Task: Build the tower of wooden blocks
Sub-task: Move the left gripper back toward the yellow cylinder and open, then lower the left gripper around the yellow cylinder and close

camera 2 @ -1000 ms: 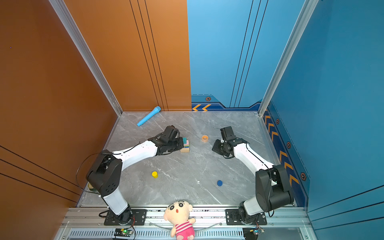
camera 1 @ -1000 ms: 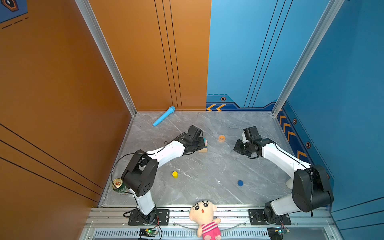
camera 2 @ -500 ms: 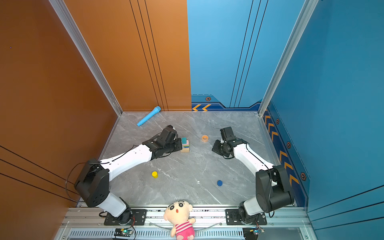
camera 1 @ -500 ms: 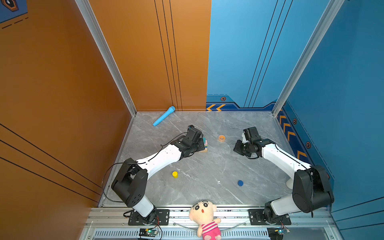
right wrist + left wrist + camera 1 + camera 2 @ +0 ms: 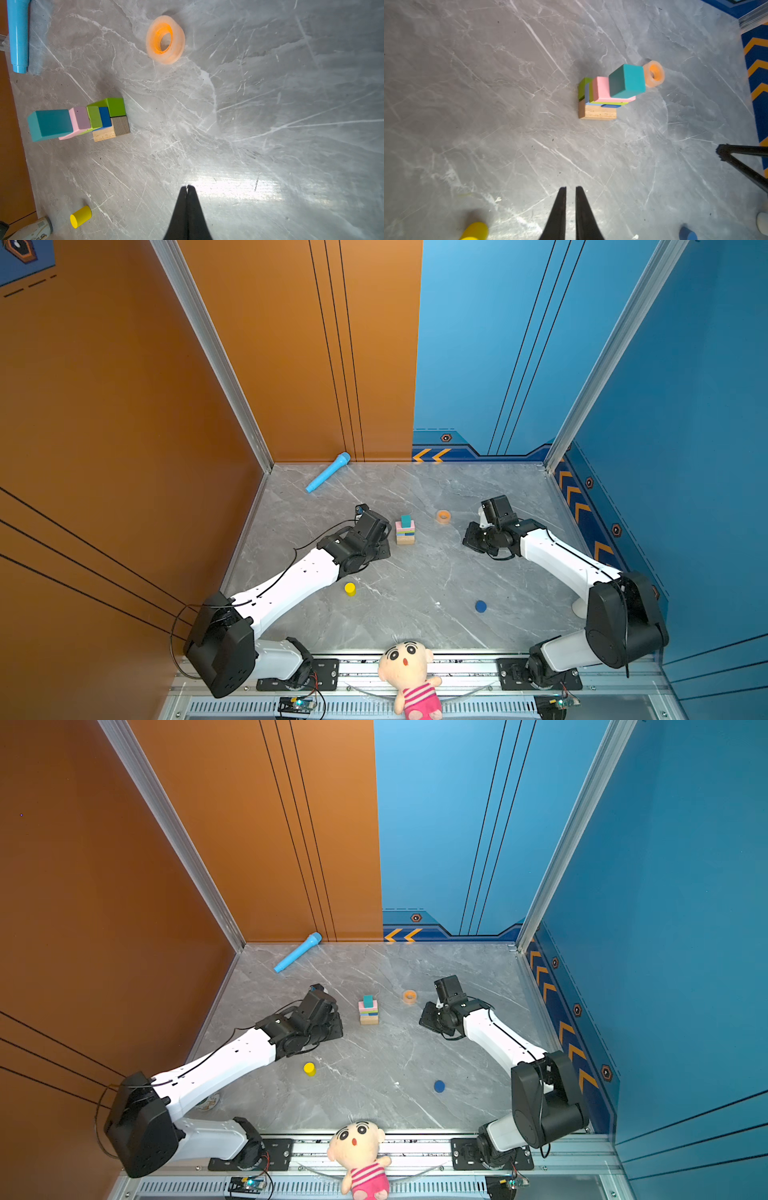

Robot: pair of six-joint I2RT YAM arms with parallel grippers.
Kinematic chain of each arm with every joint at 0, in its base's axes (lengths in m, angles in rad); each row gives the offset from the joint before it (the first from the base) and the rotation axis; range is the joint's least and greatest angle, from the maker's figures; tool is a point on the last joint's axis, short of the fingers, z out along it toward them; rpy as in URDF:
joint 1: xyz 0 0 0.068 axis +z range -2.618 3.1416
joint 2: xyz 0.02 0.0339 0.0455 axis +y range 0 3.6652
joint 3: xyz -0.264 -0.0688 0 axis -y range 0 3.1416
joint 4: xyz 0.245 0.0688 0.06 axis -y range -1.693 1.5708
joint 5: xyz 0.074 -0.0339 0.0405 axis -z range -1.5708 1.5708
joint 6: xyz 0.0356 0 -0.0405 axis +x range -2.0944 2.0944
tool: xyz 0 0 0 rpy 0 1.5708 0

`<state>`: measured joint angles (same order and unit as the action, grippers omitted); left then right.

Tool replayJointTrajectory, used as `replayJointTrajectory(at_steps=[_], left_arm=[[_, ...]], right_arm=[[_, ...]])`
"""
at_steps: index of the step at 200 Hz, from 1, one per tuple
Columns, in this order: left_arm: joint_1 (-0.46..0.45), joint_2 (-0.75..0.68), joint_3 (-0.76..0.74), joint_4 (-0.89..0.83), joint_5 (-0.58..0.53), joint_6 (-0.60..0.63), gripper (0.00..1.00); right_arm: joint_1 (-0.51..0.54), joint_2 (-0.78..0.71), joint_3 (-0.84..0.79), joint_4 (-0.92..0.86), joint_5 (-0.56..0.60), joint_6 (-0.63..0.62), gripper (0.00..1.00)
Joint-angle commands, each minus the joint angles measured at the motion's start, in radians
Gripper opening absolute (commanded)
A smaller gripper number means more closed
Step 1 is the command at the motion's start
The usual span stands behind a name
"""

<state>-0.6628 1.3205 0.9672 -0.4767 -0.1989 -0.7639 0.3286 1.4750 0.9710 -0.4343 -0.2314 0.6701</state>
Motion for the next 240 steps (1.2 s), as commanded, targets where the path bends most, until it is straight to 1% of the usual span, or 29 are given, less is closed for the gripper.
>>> replayJointTrajectory(at_steps=[1, 15, 49, 75, 111, 131, 186, 214, 240], left_arm=[[0.028, -0.044, -0.027, -0.140, -0.014, 0.022, 0.26], [0.049, -0.060, -0.034, -0.182, 0.000, 0.031, 0.36], [0.098, -0.068, -0.067, -0.250, 0.049, 0.041, 0.48], [0.123, -0.052, -0.098, -0.269, 0.102, 0.052, 0.53], [0.128, -0.015, -0.105, -0.335, 0.086, 0.055, 0.58], [0.128, -0.005, -0.113, -0.338, 0.089, 0.054, 0.61], [0.127, 0.063, -0.140, -0.339, 0.101, 0.047, 0.64], [0.125, 0.106, -0.143, -0.337, 0.103, 0.041, 0.59], [0.121, 0.119, -0.143, -0.337, 0.089, 0.037, 0.56]], right_arm=[[0.007, -0.030, -0.015, 0.000, 0.019, 0.005, 0.02], [0.010, -0.029, -0.016, 0.000, 0.020, 0.005, 0.02], [0.017, -0.021, -0.008, 0.000, 0.020, 0.000, 0.02], [0.024, -0.008, 0.007, -0.010, 0.020, -0.007, 0.02], [0.033, -0.002, 0.014, -0.014, 0.026, -0.010, 0.02], [0.038, 0.001, 0.016, -0.017, 0.029, -0.009, 0.02], [0.046, 0.008, 0.020, -0.021, 0.033, -0.009, 0.02], [0.051, 0.013, 0.020, -0.019, 0.035, -0.008, 0.02], [0.055, 0.013, 0.019, -0.020, 0.038, -0.006, 0.02]])
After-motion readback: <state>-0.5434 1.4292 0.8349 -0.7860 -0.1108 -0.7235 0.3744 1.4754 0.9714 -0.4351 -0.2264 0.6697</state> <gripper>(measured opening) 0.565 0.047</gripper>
